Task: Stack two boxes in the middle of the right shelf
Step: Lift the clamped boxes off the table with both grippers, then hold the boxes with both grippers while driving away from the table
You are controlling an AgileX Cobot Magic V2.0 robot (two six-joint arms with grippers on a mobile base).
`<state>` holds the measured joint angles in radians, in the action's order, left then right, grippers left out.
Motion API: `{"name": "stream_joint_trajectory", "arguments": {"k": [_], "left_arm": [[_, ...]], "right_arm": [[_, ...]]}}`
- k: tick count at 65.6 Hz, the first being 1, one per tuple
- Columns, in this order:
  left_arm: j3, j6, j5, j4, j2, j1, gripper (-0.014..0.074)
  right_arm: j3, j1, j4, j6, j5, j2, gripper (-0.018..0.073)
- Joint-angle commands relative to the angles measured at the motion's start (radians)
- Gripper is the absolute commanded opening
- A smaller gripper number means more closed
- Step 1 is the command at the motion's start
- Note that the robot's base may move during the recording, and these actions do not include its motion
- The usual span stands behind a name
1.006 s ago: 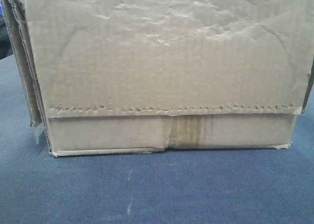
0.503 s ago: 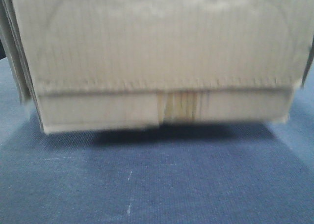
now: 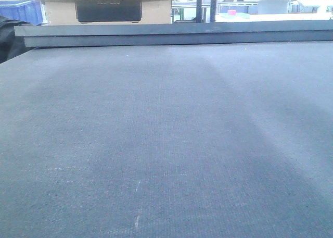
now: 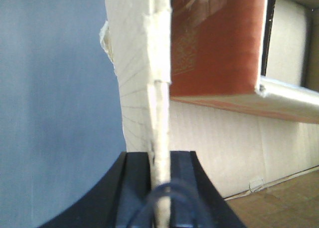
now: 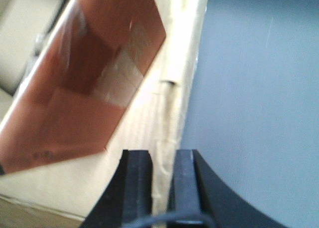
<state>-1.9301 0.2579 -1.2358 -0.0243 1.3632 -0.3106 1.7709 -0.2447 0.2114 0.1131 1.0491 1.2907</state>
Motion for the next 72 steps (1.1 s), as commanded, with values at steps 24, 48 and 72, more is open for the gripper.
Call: {"name": "stream_joint_trajectory", "arguments": {"k": [24, 48, 72], "left_arm": [[-0.082, 0.002, 0.016, -0.075, -0.011, 0.007, -0.0111], [-0.082, 0.002, 0.03, -0.075, -0.011, 0.007, -0.0111], [-0.082, 0.002, 0.03, -0.075, -0.011, 0.007, -0.0111]], "right_arm": [[0.12, 0.011, -0.04, 0.015, -0.014, -0.016, -0.0153], [0.12, 0.011, -0.04, 0.015, -0.019, -0.016, -0.0153], [0.12, 0.011, -0.04, 0.015, -0.019, -0.016, -0.0153]]}}
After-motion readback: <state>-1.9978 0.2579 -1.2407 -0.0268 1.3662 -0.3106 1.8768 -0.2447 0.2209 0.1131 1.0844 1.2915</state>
